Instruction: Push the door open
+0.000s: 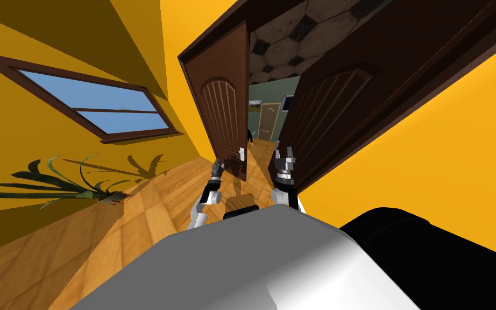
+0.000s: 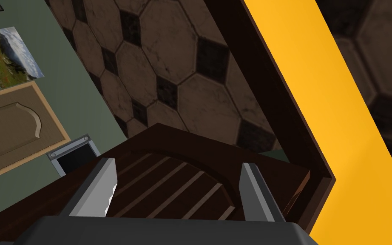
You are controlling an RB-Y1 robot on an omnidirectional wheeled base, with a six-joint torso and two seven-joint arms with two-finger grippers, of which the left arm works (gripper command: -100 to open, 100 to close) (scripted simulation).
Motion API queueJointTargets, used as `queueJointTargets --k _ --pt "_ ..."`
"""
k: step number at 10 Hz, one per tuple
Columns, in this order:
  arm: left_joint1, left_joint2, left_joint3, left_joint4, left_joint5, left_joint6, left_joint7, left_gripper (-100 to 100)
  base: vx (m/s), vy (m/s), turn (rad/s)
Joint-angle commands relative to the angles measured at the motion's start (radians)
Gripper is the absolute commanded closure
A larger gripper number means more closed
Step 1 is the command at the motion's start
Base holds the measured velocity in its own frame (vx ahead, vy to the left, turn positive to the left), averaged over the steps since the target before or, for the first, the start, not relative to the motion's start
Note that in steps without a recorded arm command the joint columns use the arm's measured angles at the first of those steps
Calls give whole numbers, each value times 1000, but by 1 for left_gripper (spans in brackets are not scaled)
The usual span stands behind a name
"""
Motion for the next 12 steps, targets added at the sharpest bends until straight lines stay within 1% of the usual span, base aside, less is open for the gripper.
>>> queueJointTargets --k 1,7,12 --pt "-27 -3 -15 49 6 -3 -8 -100 79 72 -99" --pt "-118 -13 -69 206 27 -3 -33 -100 80 73 -96" --pt "-190 -28 -110 330 43 -4 -52 -100 77 84 -84"
